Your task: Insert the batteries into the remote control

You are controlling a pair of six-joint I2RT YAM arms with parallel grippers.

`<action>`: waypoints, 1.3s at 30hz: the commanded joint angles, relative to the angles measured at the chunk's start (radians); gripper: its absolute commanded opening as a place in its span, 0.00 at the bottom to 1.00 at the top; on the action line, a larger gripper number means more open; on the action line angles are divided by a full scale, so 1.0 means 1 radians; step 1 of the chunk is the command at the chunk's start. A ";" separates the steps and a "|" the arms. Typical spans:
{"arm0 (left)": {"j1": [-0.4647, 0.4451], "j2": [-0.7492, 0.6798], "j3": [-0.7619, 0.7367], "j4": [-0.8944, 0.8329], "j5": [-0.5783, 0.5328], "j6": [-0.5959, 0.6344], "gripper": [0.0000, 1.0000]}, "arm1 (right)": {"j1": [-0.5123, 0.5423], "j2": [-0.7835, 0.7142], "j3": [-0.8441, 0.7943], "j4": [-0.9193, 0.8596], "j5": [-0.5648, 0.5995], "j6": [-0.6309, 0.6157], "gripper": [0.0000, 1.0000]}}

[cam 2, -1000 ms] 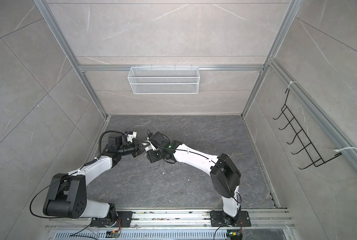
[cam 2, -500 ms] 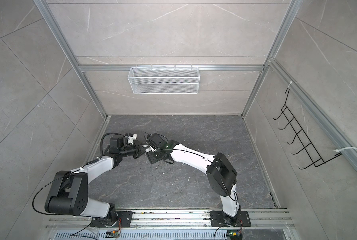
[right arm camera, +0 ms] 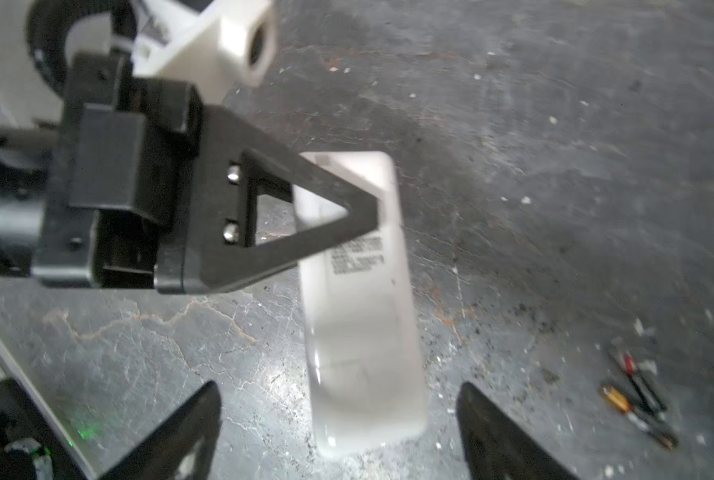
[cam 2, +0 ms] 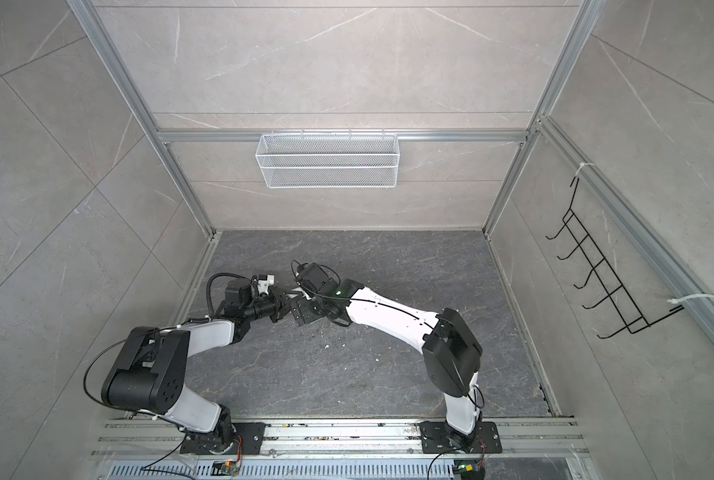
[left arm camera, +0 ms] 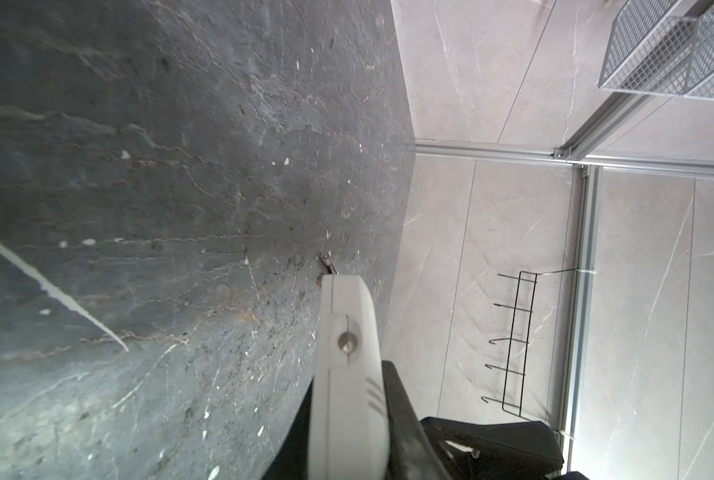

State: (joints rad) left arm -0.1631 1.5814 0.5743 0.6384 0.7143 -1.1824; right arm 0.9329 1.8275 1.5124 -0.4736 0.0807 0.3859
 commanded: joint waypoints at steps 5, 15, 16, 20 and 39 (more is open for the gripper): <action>-0.037 0.203 -0.069 0.643 -0.214 -0.142 0.00 | -0.017 -0.199 -0.261 0.186 0.221 0.325 0.99; -0.050 0.239 -0.130 0.773 -0.268 -0.031 0.00 | -0.014 -0.309 -0.573 0.466 0.266 0.538 0.99; -0.055 0.233 -0.136 0.774 -0.267 -0.022 0.00 | -0.014 -0.302 -0.578 0.468 0.263 0.547 0.99; -0.117 0.195 -0.203 0.774 -0.346 0.059 0.00 | -0.013 -0.270 -0.583 0.536 0.206 0.524 0.93; -0.094 0.166 -0.295 0.747 -0.464 0.057 0.00 | -0.034 0.024 -0.504 0.850 0.033 0.812 0.70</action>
State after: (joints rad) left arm -0.2592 1.7031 0.2768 1.3136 0.2783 -1.1130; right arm 0.9035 1.8076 1.0138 0.3161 0.1253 1.1240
